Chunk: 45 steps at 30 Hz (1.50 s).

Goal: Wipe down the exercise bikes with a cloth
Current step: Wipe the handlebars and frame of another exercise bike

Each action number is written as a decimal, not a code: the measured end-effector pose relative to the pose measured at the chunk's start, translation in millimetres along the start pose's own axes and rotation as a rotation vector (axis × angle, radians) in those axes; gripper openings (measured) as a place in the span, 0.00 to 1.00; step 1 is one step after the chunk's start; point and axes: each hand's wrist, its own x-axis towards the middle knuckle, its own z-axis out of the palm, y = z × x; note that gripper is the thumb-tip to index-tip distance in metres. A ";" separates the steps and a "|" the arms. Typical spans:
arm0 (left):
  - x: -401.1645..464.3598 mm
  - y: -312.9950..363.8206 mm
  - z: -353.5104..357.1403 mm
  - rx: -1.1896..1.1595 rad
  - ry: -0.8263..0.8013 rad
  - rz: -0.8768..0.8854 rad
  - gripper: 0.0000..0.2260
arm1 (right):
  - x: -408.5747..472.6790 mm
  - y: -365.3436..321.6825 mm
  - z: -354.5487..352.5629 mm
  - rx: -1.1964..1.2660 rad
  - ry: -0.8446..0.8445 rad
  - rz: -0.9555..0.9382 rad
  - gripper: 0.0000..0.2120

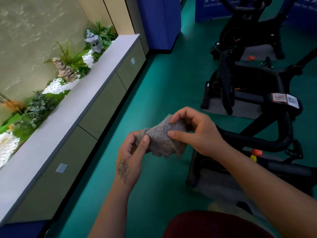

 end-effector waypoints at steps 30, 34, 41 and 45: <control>259.5 -39.1 -57.5 -0.007 -0.179 -0.152 0.22 | 201.5 112.9 62.9 0.201 0.371 0.113 0.07; 307.0 -37.2 -52.7 -0.012 -0.201 -0.128 0.22 | 215.0 124.0 51.4 0.165 0.500 0.171 0.05; 381.3 -44.1 -28.6 -0.019 -0.348 -0.123 0.25 | 226.7 140.0 38.0 0.105 0.694 0.246 0.19; 437.7 -46.5 -6.3 -0.031 -0.491 -0.081 0.24 | 251.5 148.0 20.5 0.032 0.865 0.241 0.09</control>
